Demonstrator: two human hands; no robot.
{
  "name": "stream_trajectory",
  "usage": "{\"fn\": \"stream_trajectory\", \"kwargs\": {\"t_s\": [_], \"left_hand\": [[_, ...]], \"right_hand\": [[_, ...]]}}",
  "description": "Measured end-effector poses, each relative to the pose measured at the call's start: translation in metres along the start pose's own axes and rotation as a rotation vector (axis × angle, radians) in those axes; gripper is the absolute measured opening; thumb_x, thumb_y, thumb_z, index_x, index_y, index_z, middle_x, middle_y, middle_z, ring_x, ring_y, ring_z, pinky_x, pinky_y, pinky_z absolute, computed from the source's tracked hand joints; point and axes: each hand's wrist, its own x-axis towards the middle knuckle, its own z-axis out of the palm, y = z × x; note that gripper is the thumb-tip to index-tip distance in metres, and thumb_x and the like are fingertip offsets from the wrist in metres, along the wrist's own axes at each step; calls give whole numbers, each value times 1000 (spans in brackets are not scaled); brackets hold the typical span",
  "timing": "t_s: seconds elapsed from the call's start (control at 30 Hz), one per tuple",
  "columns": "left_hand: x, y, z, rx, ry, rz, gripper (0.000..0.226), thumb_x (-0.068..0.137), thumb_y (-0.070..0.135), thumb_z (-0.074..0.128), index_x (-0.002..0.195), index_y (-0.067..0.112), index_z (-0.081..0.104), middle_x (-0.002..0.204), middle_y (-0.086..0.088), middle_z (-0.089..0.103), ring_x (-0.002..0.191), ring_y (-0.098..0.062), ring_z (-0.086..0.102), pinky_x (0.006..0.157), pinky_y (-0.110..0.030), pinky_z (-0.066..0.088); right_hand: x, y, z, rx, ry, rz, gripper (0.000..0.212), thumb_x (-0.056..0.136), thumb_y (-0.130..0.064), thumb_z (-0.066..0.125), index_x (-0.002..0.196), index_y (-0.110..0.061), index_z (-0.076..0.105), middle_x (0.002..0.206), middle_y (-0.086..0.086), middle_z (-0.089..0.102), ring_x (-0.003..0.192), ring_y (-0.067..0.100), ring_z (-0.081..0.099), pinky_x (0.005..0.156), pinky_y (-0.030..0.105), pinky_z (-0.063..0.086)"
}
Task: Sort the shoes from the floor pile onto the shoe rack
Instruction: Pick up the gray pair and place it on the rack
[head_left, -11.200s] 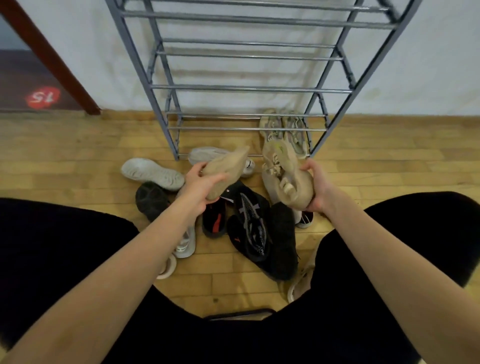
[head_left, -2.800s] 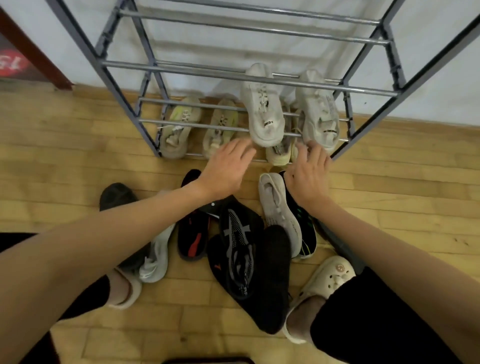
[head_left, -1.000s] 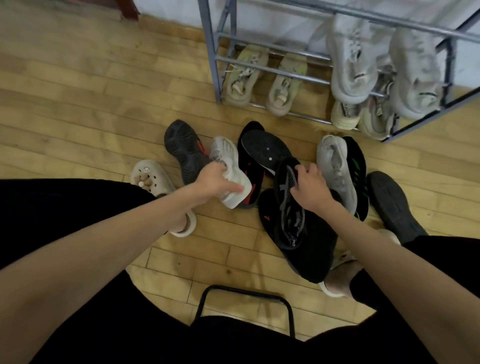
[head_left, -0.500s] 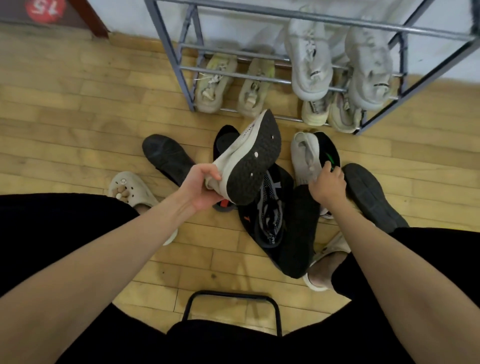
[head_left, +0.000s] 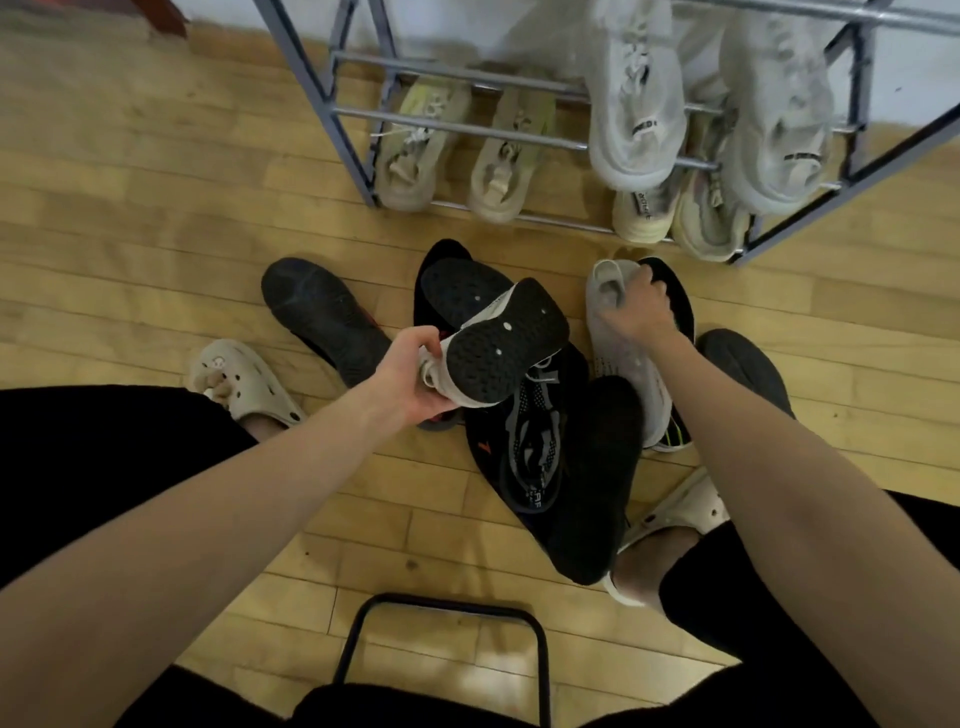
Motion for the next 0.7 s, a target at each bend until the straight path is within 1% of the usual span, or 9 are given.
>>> {"fn": "stream_trajectory", "kwargs": {"t_s": [0.07, 0.17, 0.23, 0.3, 0.37, 0.47, 0.53, 0.63, 0.7], "left_hand": [[3, 5, -1, 21, -49, -32, 14, 84, 18, 54, 90, 7, 61, 93, -8, 65, 88, -27, 64, 78, -39, 55], [1, 8, 5, 118, -87, -39, 26, 85, 30, 68, 98, 7, 70, 100, -9, 73, 93, -27, 68, 86, -42, 54], [-1, 8, 8, 273, -31, 0, 26, 80, 24, 76, 98, 8, 66, 102, -8, 71, 96, -24, 67, 86, -43, 55], [-2, 8, 7, 381, -8, 17, 25, 77, 12, 78, 97, 7, 63, 102, -9, 69, 97, -24, 66, 87, -44, 56], [-2, 11, 6, 402, -20, 27, 21, 78, 5, 75, 96, 7, 65, 101, -8, 69, 97, -24, 66, 88, -44, 56], [-8, 15, 3, 410, -65, 101, 17, 82, 6, 71, 98, 8, 67, 105, -7, 70, 100, -22, 66, 87, -42, 56], [-12, 18, -3, 411, -56, 145, 29, 80, 6, 72, 108, 7, 66, 111, -9, 68, 103, -24, 65, 82, -42, 57], [-16, 23, -18, 353, -4, 181, 49, 73, 4, 77, 119, 8, 62, 118, -12, 65, 107, -28, 63, 76, -42, 59], [-19, 25, -29, 300, 3, 197, 52, 71, 4, 78, 121, 9, 62, 119, -11, 66, 108, -28, 64, 72, -41, 59]], "right_hand": [[8, -5, -2, 26, 35, 49, 73, 90, -34, 59, 143, 1, 23, 144, 27, 33, 132, 45, 34, 106, 51, 35], [10, -8, -4, 26, 71, 49, 62, 85, -23, 67, 132, 3, 36, 138, 24, 40, 127, 42, 41, 103, 50, 40], [1, -13, -6, -18, 116, -17, 51, 80, -18, 68, 121, 3, 47, 132, 24, 43, 121, 42, 45, 98, 49, 44], [-17, -19, -12, -31, 207, -107, 50, 78, -20, 70, 117, 4, 51, 130, 24, 44, 117, 43, 47, 96, 49, 45], [-41, -24, -20, -38, 317, -187, 53, 79, -26, 69, 118, 4, 50, 128, 23, 46, 115, 41, 48, 93, 49, 45], [-76, -24, -30, -137, 450, -323, 57, 82, -39, 66, 117, 3, 50, 119, 22, 50, 108, 41, 51, 89, 48, 42], [-97, -19, -33, -168, 602, -514, 53, 82, -41, 59, 108, 5, 53, 106, 23, 54, 95, 41, 54, 80, 47, 44], [-118, -8, -27, -190, 881, -913, 25, 79, -12, 55, 101, -1, 50, 93, 20, 56, 82, 32, 51, 67, 42, 44], [-132, 2, -15, -217, 954, -1151, 14, 88, -1, 54, 99, -4, 46, 96, 15, 47, 82, 28, 45, 68, 36, 38]]}}
